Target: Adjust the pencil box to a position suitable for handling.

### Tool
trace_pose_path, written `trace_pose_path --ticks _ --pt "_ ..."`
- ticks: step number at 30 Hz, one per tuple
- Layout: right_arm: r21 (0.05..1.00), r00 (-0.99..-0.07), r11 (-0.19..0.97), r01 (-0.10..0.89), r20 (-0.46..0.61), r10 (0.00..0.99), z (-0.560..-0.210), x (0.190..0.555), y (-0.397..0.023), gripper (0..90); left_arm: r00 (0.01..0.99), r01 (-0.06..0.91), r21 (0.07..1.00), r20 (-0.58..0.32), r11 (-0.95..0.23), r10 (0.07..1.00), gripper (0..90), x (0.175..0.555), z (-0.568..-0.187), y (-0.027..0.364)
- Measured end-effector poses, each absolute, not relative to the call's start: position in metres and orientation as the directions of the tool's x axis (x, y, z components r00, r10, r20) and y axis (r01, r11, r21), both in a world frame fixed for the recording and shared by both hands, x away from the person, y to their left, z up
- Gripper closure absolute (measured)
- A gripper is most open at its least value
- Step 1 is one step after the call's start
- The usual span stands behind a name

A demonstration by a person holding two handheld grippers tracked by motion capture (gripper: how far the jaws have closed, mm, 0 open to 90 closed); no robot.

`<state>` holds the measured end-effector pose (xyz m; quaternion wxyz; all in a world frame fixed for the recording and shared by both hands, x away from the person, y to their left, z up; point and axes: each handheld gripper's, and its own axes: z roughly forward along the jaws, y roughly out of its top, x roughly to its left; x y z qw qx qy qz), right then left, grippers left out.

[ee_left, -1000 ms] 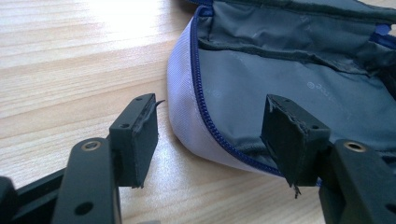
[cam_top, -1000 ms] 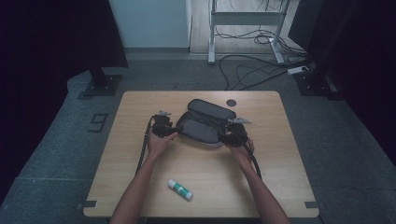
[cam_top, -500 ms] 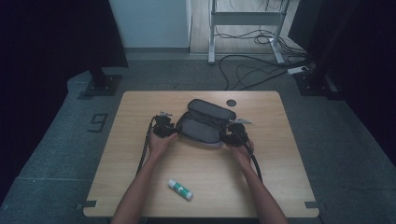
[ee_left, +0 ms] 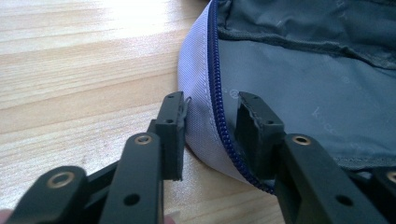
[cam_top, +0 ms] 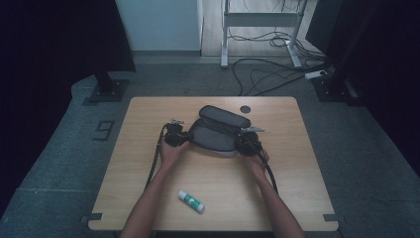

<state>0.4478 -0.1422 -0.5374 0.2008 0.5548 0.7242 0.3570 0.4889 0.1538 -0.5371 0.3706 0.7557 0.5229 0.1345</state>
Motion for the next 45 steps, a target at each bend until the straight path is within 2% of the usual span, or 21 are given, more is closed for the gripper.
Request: trace_pose_path --ticks 1,5,12,21,45 --pt "0.740 -0.304 0.130 0.660 0.105 0.947 -0.537 0.448 -0.142 65.6 0.417 0.691 0.701 -0.184 -0.178 0.890 66.0 0.489 -0.537 0.154" --pt "0.738 -0.297 0.119 0.665 0.114 0.948 -0.538 0.449 -0.145 76.6 0.416 0.692 0.700 -0.184 -0.178 0.891 70.2 0.490 -0.538 0.155" --pt "0.738 -0.297 0.113 0.665 0.123 0.947 -0.539 0.450 -0.146 83.4 0.417 0.690 0.700 -0.176 -0.185 0.892 75.8 0.490 -0.538 0.155" --pt "0.750 -0.301 0.109 0.652 0.125 0.945 -0.537 0.449 -0.147 85.3 0.425 0.677 0.707 -0.148 -0.204 0.893 82.7 0.488 -0.536 0.152" --pt "0.790 -0.319 0.096 0.605 0.130 0.939 -0.521 0.440 -0.150 85.8 0.455 0.660 0.727 -0.188 -0.188 0.871 85.6 0.480 -0.519 0.155"
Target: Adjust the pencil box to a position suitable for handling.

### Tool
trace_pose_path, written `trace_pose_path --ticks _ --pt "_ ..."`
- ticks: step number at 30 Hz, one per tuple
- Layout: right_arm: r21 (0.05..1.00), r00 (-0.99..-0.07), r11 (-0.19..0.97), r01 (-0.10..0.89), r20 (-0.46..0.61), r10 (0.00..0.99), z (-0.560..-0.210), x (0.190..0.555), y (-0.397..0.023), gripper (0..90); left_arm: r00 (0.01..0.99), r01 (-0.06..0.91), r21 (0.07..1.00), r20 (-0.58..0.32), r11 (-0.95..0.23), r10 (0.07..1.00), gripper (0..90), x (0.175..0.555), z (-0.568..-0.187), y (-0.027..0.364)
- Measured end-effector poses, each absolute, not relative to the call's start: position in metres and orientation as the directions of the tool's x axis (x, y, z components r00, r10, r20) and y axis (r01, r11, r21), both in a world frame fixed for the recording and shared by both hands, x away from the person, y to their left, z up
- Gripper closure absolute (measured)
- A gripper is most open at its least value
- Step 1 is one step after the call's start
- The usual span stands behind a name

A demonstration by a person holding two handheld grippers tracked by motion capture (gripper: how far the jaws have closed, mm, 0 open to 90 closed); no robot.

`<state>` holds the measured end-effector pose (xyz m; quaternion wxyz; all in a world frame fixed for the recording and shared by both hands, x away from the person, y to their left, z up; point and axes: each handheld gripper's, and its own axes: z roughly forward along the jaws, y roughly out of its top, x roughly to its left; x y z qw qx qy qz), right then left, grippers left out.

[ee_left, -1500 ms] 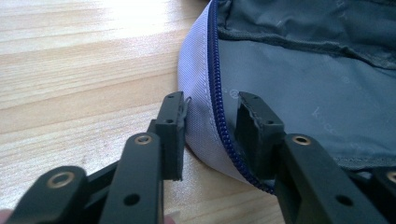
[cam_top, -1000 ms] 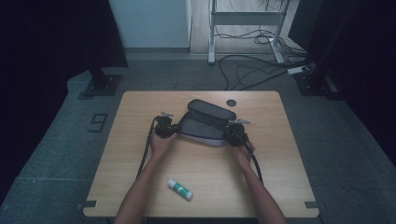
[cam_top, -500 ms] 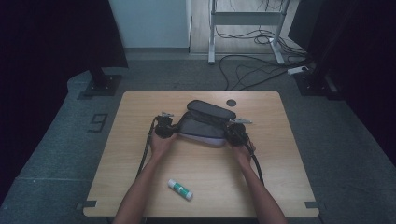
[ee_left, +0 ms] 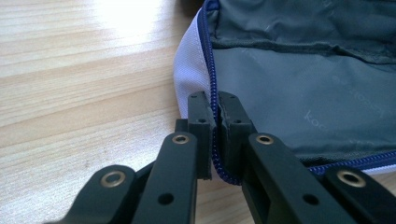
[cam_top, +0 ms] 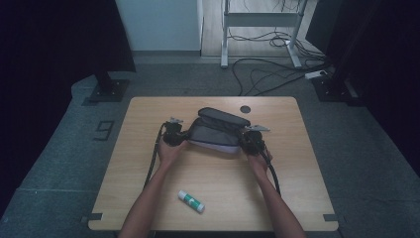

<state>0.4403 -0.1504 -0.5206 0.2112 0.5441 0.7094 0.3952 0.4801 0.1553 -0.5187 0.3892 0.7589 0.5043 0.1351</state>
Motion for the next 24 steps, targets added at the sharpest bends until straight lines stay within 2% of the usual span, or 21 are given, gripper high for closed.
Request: trace_pose_path --ticks 24 --pt "0.827 -0.339 0.091 0.555 0.126 0.932 -0.499 0.427 -0.155 86.2 0.501 0.611 0.768 -0.185 -0.193 0.845 86.2 0.459 -0.490 0.156"
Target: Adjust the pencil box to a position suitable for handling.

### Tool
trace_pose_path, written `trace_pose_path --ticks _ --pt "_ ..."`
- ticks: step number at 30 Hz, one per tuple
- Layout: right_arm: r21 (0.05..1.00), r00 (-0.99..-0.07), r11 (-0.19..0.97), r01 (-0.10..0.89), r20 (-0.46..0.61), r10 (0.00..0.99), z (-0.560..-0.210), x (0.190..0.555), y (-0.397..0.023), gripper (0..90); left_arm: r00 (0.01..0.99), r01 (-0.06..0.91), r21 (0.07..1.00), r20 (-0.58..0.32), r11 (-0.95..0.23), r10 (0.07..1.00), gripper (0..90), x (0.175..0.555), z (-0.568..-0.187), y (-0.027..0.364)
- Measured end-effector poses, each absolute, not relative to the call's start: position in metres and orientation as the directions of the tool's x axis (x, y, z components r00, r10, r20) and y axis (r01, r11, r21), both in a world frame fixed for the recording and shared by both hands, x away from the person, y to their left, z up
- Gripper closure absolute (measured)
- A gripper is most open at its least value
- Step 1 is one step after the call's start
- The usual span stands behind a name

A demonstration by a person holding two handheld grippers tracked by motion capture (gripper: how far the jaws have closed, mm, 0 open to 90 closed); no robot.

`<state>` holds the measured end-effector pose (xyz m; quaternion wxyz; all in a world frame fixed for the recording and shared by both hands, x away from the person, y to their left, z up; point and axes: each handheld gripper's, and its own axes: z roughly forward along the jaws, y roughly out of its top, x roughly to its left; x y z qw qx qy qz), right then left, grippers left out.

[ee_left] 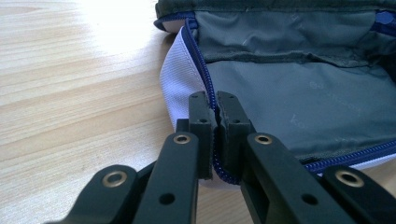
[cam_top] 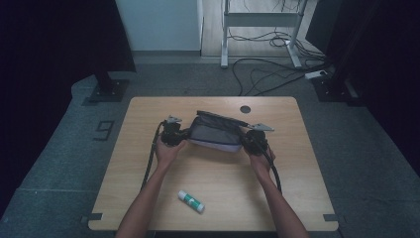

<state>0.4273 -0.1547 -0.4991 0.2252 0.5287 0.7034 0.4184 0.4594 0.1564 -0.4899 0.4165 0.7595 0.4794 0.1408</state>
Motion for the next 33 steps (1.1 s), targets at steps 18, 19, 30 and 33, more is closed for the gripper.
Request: trace_pose_path --ticks 18,19,30,33 --pt "0.861 -0.372 0.128 0.492 0.074 0.925 -0.470 0.412 -0.156 86.4 0.548 0.565 0.801 -0.184 -0.198 0.816 86.4 0.437 -0.467 0.158" --pt "0.862 -0.376 0.130 0.490 0.074 0.924 -0.469 0.410 -0.156 86.4 0.552 0.561 0.804 -0.184 -0.199 0.813 86.4 0.433 -0.466 0.158" --pt "0.870 -0.402 0.134 0.474 0.078 0.913 -0.465 0.399 -0.155 86.4 0.563 0.557 0.808 -0.197 -0.192 0.803 86.4 0.419 -0.466 0.164" --pt "0.871 -0.407 0.134 0.472 0.081 0.910 -0.466 0.397 -0.155 86.4 0.563 0.554 0.810 -0.196 -0.191 0.803 86.4 0.417 -0.465 0.164"
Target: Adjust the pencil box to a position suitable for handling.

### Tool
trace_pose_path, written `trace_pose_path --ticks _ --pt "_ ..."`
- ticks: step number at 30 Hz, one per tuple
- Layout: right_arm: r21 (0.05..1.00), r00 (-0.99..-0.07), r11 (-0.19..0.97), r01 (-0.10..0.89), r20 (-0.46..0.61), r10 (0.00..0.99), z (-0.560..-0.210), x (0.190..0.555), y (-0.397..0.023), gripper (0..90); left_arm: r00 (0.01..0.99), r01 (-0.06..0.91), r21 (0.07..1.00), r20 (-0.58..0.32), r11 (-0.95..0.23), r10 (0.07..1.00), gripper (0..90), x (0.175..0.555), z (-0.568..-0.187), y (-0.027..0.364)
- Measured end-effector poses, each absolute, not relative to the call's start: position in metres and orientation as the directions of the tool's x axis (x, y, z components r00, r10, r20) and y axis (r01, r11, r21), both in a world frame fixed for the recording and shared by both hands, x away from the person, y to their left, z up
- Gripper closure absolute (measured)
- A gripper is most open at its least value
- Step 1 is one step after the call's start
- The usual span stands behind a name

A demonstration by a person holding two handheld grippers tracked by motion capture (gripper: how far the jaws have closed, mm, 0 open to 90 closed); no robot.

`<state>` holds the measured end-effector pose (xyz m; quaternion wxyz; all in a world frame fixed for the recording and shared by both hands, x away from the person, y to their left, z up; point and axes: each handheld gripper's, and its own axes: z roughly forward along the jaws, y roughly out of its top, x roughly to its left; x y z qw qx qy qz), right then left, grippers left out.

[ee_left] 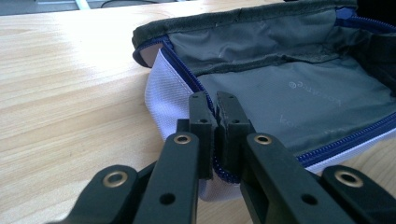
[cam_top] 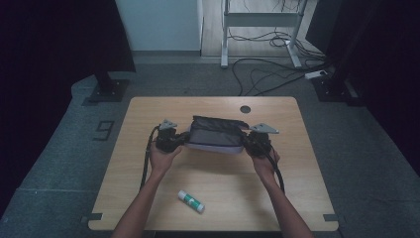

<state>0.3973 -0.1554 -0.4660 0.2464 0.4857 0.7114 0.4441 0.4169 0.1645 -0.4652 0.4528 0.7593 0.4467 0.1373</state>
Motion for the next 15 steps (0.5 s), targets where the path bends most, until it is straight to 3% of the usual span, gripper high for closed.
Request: trace_pose_path --ticks 15 --pt "0.880 -0.437 0.134 0.456 0.091 0.895 -0.469 0.373 -0.160 86.4 0.597 0.539 0.814 -0.187 -0.217 0.780 86.4 0.394 -0.468 0.165"
